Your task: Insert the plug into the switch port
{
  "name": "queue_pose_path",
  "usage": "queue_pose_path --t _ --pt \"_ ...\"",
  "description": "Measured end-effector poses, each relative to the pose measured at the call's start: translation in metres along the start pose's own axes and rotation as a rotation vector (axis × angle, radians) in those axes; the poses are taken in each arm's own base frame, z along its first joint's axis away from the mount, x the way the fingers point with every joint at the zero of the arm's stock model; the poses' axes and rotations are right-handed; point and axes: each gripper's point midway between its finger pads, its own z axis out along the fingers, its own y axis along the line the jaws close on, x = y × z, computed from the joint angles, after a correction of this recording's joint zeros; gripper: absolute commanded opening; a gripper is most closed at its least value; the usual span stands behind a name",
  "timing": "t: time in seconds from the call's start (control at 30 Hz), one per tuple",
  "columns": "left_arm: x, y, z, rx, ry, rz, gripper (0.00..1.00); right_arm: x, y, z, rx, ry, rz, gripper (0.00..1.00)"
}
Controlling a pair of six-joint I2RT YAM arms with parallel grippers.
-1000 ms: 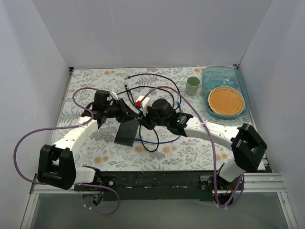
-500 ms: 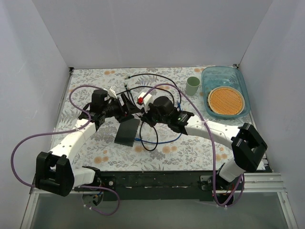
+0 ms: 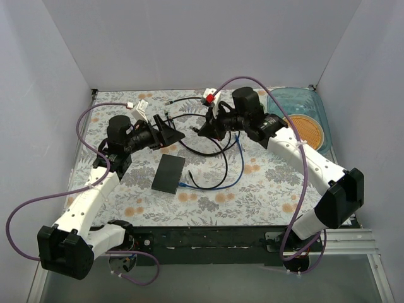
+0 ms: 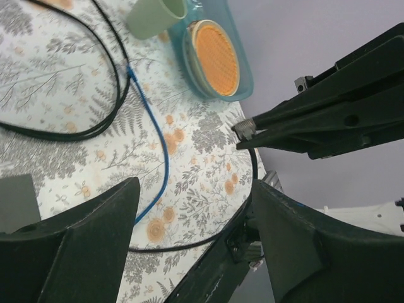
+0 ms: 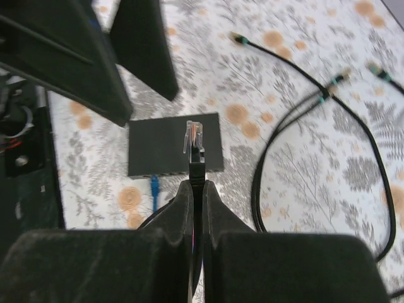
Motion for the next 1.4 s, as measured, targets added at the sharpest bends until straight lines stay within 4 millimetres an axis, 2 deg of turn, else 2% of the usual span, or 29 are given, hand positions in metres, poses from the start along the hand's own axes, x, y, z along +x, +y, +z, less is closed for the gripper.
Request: queue_pose_path --t 0.07,0.17,0.37,0.57,0.83,1.3,1.4 --pt "-0.005 -0.013 -0.001 0.059 -0.005 0.043 0.68 -0.020 0.013 -0.009 -0.088 -0.034 -0.028 0.01" --pt "-0.007 -0.026 -0.003 0.122 -0.004 0.083 0.66 -0.033 0.032 -0.019 -0.211 -0.068 -0.042 0.01" --pt "-0.012 -0.054 -0.014 0.235 -0.025 0.160 0.61 -0.020 0.046 -0.026 -0.369 -0.051 0.026 0.01" --pt "-0.012 -0.078 -0.026 0.335 -0.027 0.213 0.57 -0.012 0.052 -0.024 -0.425 -0.033 0.070 0.01" --pt "-0.007 -0.079 -0.024 0.355 0.002 0.210 0.50 -0.014 0.058 -0.025 -0.464 -0.036 0.107 0.01" --pt "0.014 -0.076 -0.003 0.345 0.079 0.206 0.44 -0.014 0.060 -0.025 -0.473 -0.030 0.141 0.01" --pt "0.019 -0.074 0.001 0.335 0.091 0.201 0.33 -0.014 0.060 -0.025 -0.473 -0.030 0.144 0.01"
